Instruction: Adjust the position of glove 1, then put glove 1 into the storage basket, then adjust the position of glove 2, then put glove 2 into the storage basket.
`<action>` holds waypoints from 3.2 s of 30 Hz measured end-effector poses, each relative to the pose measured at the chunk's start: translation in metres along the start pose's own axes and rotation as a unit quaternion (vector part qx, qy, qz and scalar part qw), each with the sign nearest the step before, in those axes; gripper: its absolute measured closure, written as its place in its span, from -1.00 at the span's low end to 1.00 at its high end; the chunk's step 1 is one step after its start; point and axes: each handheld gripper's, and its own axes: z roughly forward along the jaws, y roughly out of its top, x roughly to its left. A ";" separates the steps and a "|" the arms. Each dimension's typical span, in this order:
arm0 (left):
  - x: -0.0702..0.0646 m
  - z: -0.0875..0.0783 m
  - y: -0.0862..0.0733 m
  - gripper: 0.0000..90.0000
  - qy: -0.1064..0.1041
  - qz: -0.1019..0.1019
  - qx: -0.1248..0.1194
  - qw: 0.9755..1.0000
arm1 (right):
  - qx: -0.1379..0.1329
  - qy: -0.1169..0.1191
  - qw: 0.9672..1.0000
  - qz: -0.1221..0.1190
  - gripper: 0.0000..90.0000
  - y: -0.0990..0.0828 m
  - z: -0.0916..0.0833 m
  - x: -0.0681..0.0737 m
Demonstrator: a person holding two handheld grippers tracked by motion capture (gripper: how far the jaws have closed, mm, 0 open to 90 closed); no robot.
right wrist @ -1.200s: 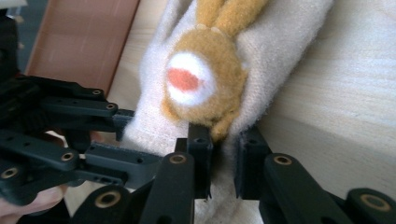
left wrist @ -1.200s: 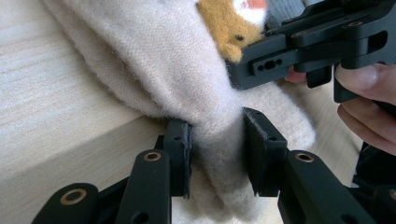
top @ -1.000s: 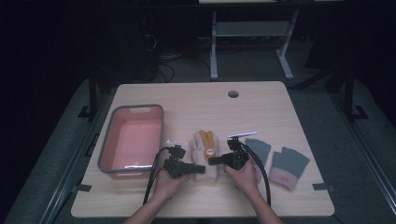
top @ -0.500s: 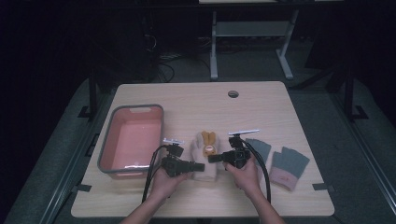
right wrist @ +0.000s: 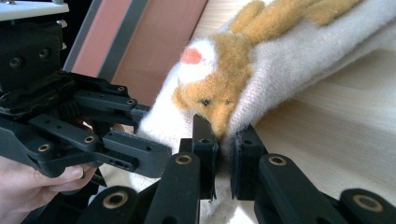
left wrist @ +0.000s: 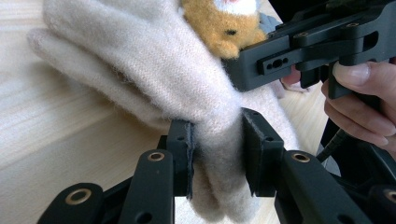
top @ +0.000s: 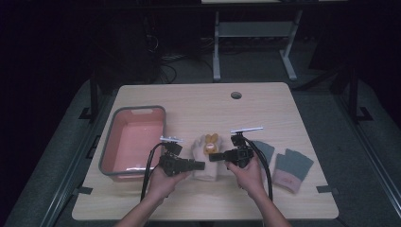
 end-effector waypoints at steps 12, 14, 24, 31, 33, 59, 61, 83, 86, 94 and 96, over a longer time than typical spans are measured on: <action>-0.004 -0.012 0.008 0.49 -0.008 0.009 -0.011 1.000 | -0.003 0.006 1.000 -0.010 0.83 0.009 -0.007 0.012; -0.004 -0.014 0.009 0.49 -0.007 0.012 -0.009 1.000 | -0.001 0.006 1.000 -0.010 0.83 0.011 -0.007 0.013; -0.006 -0.023 0.017 0.49 -0.008 0.009 -0.012 1.000 | -0.004 0.008 1.000 -0.015 0.83 0.019 -0.009 0.021; -0.007 -0.030 0.025 0.49 -0.013 0.013 -0.014 1.000 | -0.009 0.010 1.000 -0.019 0.83 0.026 -0.013 0.028; -0.007 -0.032 0.026 0.49 -0.014 0.012 -0.019 1.000 | -0.008 0.009 1.000 -0.019 0.83 0.027 -0.014 0.030; -0.008 -0.060 0.035 0.49 -0.009 0.017 -0.028 0.999 | 0.005 0.014 0.999 -0.038 0.83 0.046 -0.011 0.056; -0.008 -0.061 0.036 0.49 -0.009 0.016 -0.029 0.999 | 0.004 0.013 0.999 -0.038 0.83 0.047 -0.012 0.057; -0.004 -0.086 0.048 0.49 -0.008 0.014 -0.037 0.999 | 0.010 0.017 0.999 -0.046 0.83 0.065 -0.008 0.076; -0.001 -0.093 0.050 0.49 -0.009 0.008 -0.044 0.999 | 0.007 0.018 0.998 -0.054 0.83 0.070 -0.005 0.080; 0.002 -0.111 0.058 0.49 -0.005 0.008 -0.054 0.998 | 0.006 0.024 0.998 -0.063 0.83 0.086 0.001 0.095; 0.003 -0.115 0.060 0.49 -0.004 0.009 -0.059 0.998 | 0.004 0.027 0.998 -0.065 0.83 0.089 0.002 0.099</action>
